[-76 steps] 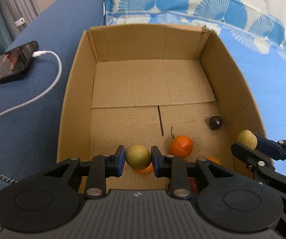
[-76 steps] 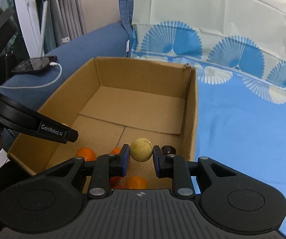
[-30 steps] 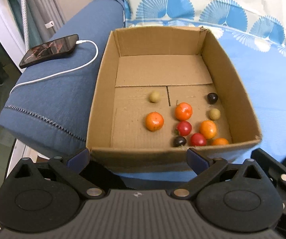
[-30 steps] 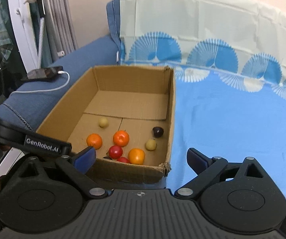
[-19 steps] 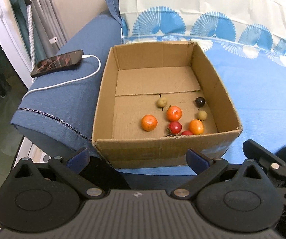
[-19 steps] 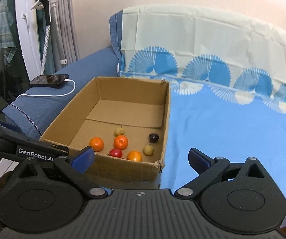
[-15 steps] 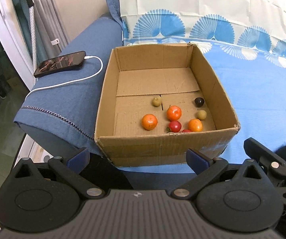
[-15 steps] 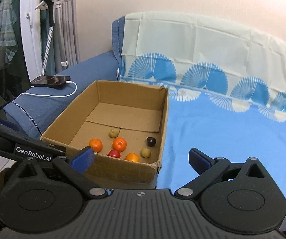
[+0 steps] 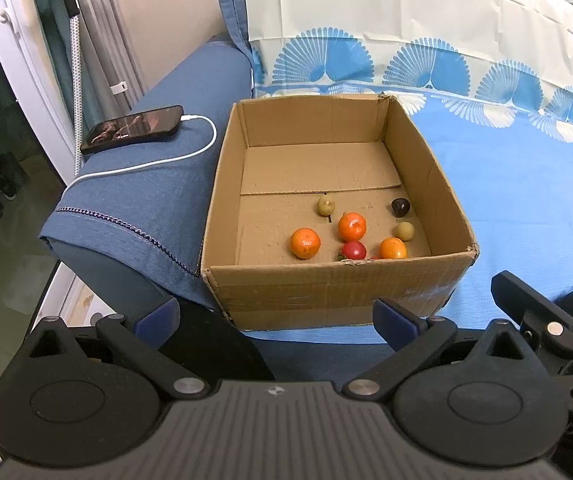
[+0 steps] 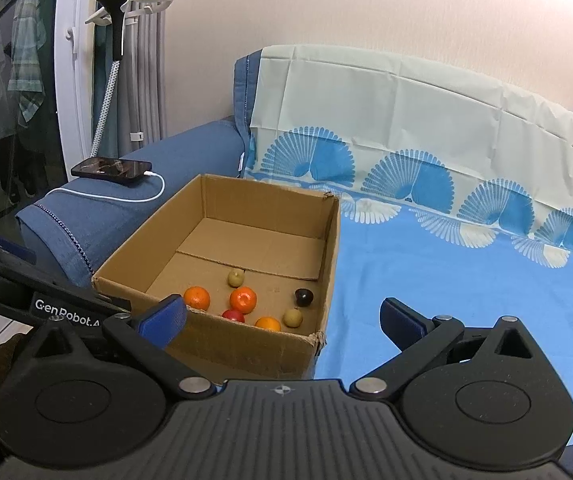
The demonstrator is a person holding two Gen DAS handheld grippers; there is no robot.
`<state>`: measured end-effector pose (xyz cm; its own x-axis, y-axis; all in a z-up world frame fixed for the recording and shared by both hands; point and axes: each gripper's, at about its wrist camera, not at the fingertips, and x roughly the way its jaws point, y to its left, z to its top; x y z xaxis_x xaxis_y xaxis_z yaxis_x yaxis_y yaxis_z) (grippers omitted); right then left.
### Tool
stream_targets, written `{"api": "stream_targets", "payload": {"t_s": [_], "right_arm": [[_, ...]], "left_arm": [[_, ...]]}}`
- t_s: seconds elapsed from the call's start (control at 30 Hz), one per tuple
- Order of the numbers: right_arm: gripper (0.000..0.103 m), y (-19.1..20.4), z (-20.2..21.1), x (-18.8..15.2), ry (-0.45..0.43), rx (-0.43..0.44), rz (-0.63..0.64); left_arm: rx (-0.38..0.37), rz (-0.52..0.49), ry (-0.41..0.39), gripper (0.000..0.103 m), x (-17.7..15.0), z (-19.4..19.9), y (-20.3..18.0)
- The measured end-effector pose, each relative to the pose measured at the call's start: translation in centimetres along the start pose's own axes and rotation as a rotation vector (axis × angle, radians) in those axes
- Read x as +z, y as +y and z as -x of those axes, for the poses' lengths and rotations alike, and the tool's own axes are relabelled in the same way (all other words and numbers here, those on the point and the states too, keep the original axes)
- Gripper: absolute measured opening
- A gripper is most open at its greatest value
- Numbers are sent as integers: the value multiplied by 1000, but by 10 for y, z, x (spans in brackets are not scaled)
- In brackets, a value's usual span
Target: Organize fruits
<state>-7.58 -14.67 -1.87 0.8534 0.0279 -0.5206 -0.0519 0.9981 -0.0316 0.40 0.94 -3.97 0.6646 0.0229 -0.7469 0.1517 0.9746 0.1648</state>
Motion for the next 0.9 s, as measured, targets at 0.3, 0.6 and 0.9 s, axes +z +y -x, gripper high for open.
{"api": "stream_targets", "payload": {"t_s": [0.3, 0.6, 0.9], "right_arm": [[102, 1, 1, 0, 3, 3, -3], [102, -2, -2, 1, 16, 8, -13], [102, -3, -5, -1, 26, 14, -22]], "left_arm": [[2, -2, -1, 103, -2, 0, 1], [9, -9, 6, 103, -2, -2, -2], [13, -15, 18, 103, -2, -5, -4]]}}
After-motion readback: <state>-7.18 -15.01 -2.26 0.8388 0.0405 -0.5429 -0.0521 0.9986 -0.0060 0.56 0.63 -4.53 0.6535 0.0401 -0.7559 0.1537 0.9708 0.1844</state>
